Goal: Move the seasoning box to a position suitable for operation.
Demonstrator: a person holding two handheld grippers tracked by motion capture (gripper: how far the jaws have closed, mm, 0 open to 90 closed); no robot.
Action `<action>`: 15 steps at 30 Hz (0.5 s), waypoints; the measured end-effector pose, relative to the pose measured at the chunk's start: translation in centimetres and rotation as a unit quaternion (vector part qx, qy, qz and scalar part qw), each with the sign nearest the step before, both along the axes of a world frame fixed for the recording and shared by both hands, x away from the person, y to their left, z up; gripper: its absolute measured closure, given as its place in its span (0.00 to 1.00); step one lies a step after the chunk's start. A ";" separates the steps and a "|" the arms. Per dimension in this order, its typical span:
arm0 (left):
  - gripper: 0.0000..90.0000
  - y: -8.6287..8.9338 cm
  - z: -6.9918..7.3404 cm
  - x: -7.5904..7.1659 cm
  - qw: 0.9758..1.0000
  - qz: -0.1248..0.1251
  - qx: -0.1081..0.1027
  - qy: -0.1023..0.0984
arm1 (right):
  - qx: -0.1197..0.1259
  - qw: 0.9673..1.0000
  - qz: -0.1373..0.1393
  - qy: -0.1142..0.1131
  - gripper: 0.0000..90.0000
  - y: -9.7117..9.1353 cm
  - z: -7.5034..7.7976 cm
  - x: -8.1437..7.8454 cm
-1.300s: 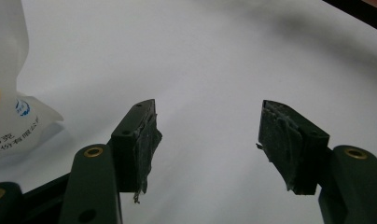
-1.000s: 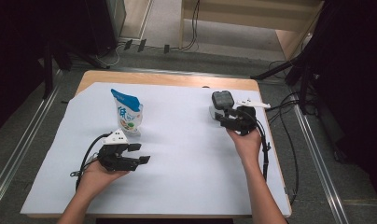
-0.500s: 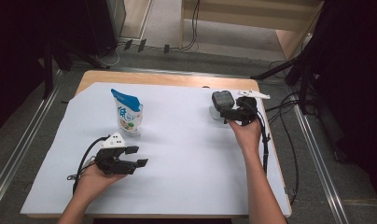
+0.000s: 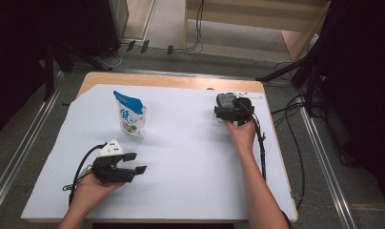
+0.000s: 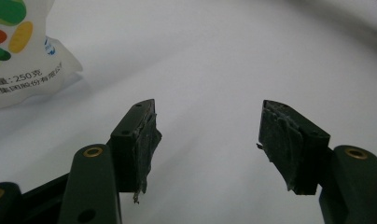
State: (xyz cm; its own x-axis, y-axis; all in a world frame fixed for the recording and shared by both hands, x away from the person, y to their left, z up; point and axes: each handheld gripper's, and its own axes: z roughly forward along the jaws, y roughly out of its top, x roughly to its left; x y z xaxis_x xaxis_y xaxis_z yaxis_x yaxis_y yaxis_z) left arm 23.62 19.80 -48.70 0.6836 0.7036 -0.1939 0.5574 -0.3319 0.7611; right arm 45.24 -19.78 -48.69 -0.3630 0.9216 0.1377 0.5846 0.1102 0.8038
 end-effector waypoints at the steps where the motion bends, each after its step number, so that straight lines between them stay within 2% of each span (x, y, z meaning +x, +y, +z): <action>1: 0.42 0.0 0.0 -0.1 1.000 0.002 -0.001 0.001 | 0.000 1.000 -0.002 0.003 0.03 0.0 -0.3 0.1; 6: 0.42 0.1 -0.1 -0.1 1.000 0.004 0.002 0.001 | -0.008 1.000 -0.008 -0.001 0.08 0.1 -0.9 0.5; 9: 0.42 0.1 -0.1 -0.1 1.000 0.006 0.001 0.002 | -0.004 1.000 -0.012 -0.002 0.12 -0.1 -1.1 0.6; 11: 0.42 0.1 -0.1 -0.1 1.000 0.006 0.004 0.003 | 0.001 1.000 -0.009 0.000 0.12 -0.3 -1.3 0.7; 15: 0.42 0.2 -0.2 0.0 1.000 0.008 0.002 0.005 | -0.022 1.000 0.000 -0.010 0.15 -0.1 -1.1 0.5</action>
State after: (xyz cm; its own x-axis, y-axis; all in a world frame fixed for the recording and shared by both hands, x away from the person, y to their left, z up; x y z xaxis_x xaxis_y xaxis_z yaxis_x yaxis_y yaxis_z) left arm 23.59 19.99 -48.86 0.6701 0.7156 -0.1973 0.5703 -0.3261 0.7540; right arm 45.76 -19.91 -49.78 -0.3654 0.9266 0.0891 0.5687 0.1465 0.8094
